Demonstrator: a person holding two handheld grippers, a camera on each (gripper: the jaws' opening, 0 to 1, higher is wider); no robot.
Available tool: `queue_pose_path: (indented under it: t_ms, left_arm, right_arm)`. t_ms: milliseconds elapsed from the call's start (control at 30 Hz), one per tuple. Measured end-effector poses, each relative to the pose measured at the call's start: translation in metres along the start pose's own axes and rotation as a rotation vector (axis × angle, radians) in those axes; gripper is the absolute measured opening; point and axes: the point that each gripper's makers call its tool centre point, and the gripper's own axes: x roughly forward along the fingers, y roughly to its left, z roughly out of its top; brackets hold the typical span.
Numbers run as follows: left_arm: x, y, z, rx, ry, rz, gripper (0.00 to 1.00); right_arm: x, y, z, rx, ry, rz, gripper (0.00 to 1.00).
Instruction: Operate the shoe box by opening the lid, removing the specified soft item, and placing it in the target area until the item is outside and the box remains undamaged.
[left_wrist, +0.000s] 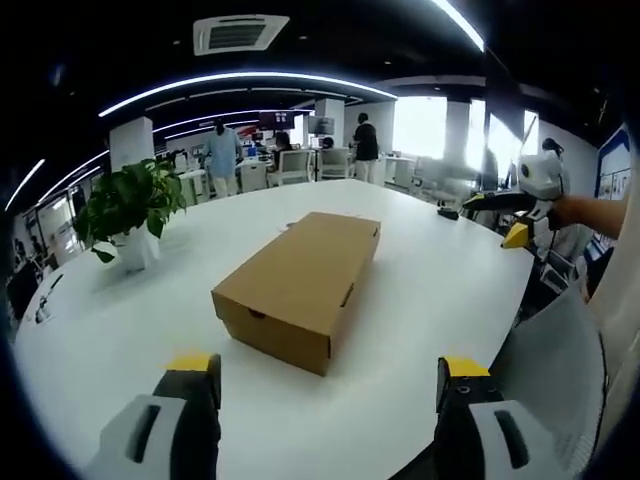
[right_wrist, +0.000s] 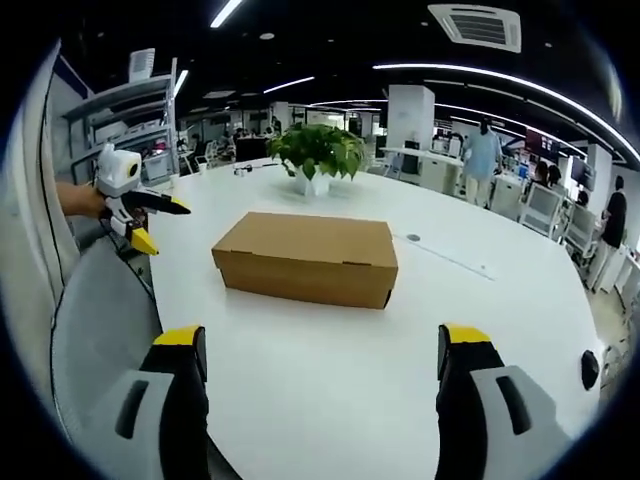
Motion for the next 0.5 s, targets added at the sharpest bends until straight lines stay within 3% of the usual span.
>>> queue_pose_path:
  t_ms: [367, 500]
  left_arm:
    - [0.024, -0.002, -0.005, 0.003, 0.038, 0.010, 0.84]
    - [0.032, 0.004, -0.002, -0.013, 0.033, 0.041, 0.82]
  right_arm:
    - [0.016, -0.024, 0.003, -0.047, 0.008, 0.049, 0.83]
    - [0.029, -0.034, 0.006, -0.066, 0.002, 0.072, 0.79]
